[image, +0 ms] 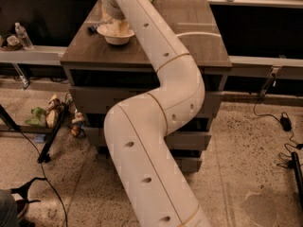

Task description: Place water bottle into paper bowl

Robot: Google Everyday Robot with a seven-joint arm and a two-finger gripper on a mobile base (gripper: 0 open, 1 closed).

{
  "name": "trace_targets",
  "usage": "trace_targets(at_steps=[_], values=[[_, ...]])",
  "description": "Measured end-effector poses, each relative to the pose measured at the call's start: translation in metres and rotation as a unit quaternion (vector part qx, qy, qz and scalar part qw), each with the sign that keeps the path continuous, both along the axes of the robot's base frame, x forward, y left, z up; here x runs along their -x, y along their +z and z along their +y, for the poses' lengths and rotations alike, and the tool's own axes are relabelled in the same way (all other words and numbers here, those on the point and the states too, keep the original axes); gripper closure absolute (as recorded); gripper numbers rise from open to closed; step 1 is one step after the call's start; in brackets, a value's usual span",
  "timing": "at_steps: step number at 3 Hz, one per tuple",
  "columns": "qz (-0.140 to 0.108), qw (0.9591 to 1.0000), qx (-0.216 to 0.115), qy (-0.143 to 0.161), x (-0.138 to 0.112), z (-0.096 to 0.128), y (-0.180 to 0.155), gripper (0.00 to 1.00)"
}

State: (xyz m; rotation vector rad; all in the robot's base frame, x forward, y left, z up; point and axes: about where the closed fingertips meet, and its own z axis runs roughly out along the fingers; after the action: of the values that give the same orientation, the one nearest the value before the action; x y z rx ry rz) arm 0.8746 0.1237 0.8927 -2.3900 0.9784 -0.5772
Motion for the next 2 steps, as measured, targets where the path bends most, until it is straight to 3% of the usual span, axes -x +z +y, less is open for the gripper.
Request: trace_targets(at_steps=[1, 2], values=[[-0.005, 1.0000, 0.003, 0.000, -0.0012, 0.0002, 0.0031, 0.01], [-0.010, 0.9999, 0.004, -0.001, -0.0016, 0.0004, 0.0074, 0.00]])
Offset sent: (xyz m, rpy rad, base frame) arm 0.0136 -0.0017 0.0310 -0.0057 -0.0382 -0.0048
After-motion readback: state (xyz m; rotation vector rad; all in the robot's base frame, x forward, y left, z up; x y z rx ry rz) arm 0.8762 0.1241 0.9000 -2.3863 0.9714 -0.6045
